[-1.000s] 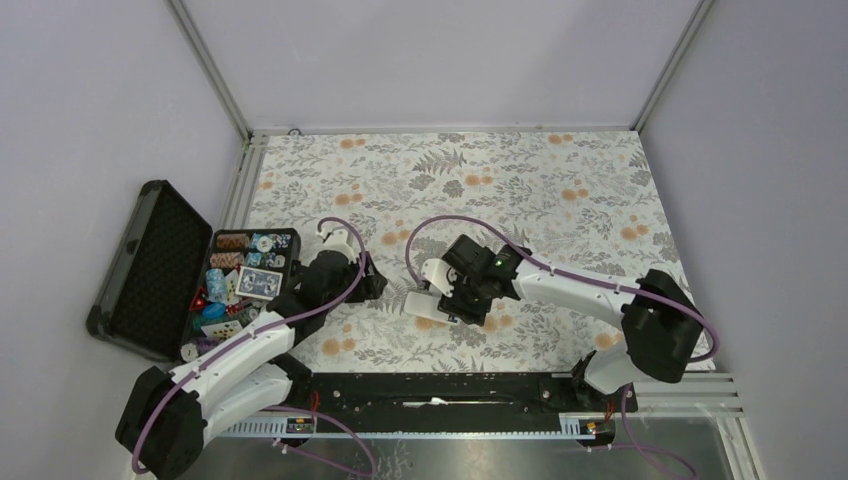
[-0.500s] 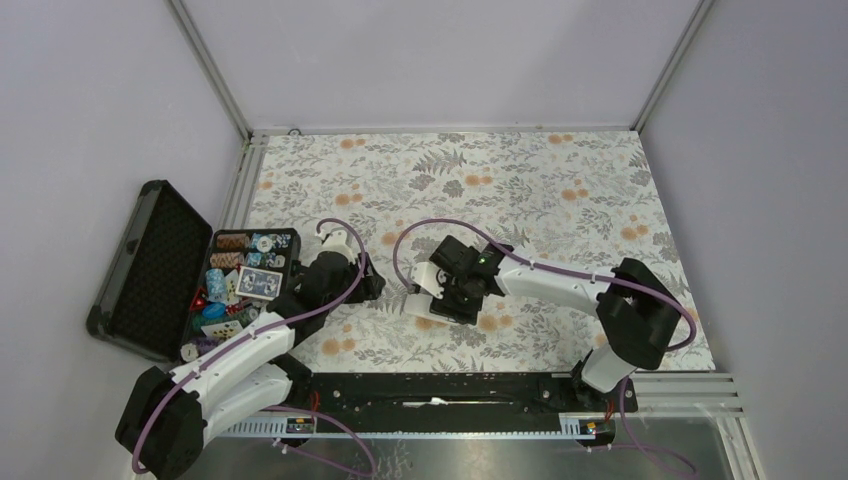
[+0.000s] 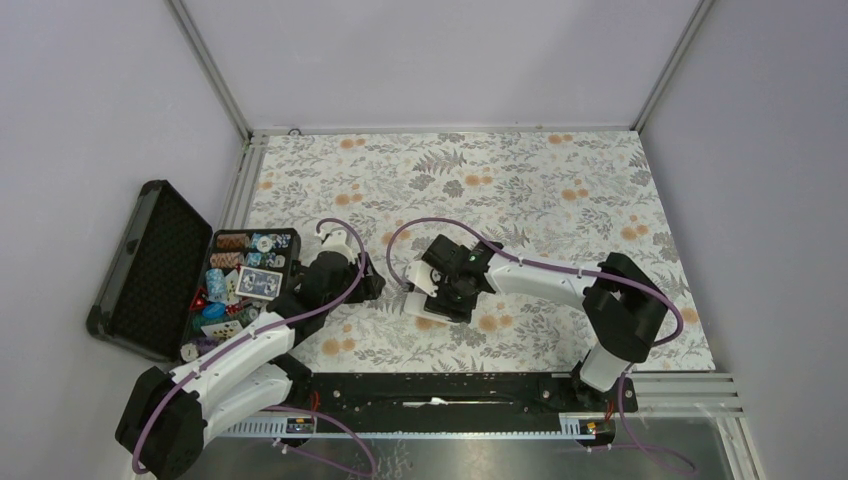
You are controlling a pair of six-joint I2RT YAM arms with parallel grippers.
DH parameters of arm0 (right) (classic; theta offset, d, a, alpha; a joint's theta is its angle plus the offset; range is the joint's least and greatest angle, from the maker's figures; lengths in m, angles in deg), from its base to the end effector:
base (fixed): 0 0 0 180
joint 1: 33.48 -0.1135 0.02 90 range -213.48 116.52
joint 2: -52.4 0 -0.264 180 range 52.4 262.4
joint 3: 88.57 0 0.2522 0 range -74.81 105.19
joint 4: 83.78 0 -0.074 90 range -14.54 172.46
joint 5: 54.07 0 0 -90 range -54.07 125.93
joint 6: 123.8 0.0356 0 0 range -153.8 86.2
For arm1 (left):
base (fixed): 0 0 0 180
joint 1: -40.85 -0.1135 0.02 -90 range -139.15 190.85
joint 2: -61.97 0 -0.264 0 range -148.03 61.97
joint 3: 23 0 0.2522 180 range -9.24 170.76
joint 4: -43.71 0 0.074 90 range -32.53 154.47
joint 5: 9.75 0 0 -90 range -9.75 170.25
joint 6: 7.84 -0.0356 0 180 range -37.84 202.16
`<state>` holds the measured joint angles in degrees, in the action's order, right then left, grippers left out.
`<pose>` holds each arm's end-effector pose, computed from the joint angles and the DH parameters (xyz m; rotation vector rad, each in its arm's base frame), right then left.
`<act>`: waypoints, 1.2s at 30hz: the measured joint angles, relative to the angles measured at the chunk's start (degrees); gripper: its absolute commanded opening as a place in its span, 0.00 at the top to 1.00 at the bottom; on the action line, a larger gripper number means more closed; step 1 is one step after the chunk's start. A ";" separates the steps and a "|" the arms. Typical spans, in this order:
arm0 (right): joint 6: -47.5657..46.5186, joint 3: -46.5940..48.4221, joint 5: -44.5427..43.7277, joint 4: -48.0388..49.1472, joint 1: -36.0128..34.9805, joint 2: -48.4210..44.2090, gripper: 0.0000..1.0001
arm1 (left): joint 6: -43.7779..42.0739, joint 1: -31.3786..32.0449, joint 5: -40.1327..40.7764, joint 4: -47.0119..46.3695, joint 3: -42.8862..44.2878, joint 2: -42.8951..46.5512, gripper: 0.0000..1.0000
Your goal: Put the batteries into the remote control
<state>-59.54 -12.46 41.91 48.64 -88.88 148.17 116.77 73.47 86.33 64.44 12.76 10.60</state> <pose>0.1823 0.2707 0.1904 -1.8239 2.0855 0.2826 0.1589 -0.0972 0.1870 -0.0996 2.2512 -0.5311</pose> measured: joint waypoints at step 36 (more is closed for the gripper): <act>2.91 2.43 -2.49 -1.73 -1.18 3.74 0.74 | 0.00 -0.02 -0.02 -0.09 -0.02 0.50 0.41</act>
<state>-56.63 -10.04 39.42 46.91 -90.06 151.90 116.77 73.45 86.31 64.35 12.74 11.10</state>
